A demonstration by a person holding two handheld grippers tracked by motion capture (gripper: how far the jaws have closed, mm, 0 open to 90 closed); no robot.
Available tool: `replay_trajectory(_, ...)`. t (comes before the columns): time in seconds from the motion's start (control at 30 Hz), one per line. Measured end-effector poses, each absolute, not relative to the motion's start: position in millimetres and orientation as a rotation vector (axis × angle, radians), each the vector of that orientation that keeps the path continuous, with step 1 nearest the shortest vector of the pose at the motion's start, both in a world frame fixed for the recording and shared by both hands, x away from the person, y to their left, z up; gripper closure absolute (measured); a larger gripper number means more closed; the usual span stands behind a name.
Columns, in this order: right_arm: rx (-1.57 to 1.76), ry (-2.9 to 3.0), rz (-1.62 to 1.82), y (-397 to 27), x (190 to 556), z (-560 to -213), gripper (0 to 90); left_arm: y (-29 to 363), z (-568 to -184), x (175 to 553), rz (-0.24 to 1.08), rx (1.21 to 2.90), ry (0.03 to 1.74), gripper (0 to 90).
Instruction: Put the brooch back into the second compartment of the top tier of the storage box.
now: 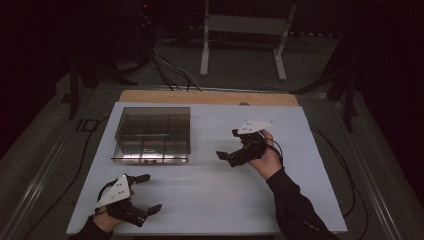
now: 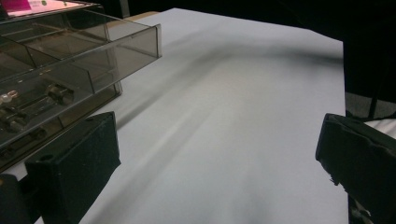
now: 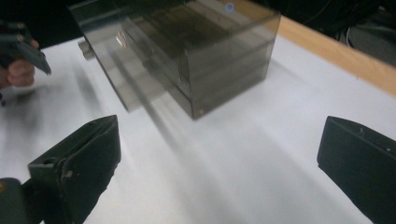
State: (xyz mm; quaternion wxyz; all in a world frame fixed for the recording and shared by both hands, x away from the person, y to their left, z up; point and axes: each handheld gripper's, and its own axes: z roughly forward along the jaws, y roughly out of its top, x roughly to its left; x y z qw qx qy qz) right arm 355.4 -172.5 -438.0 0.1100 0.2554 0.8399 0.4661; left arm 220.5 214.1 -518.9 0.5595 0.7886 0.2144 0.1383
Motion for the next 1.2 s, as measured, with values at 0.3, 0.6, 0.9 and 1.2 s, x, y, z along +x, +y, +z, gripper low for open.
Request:
replay_trajectory(0.3, 0.811, 2.495, 1.36, -192.1, 346.3, -471.5, 0.0, 213.7, -519.6, 220.8, 0.322, 1.858, 0.511, 0.6)
replay_trajectory(0.6, 0.866, 2.513, 1.328, -214.0, 332.0, -496.5, 0.0, 213.4, -519.6, 220.6, 0.322, 1.861, 0.508, 0.6)
replay_trajectory(0.9, 0.919, 2.514, 1.314, -236.8, 315.2, -510.8, 0.0, 212.7, -519.7, 220.7, 0.321, 1.864, 0.507, 0.6)
replay_trajectory(1.2, 0.943, 2.506, 1.292, -258.2, 293.2, -515.3, 0.0, 213.0, -519.4, 220.8, 0.32, 1.864, 0.509, 0.6)
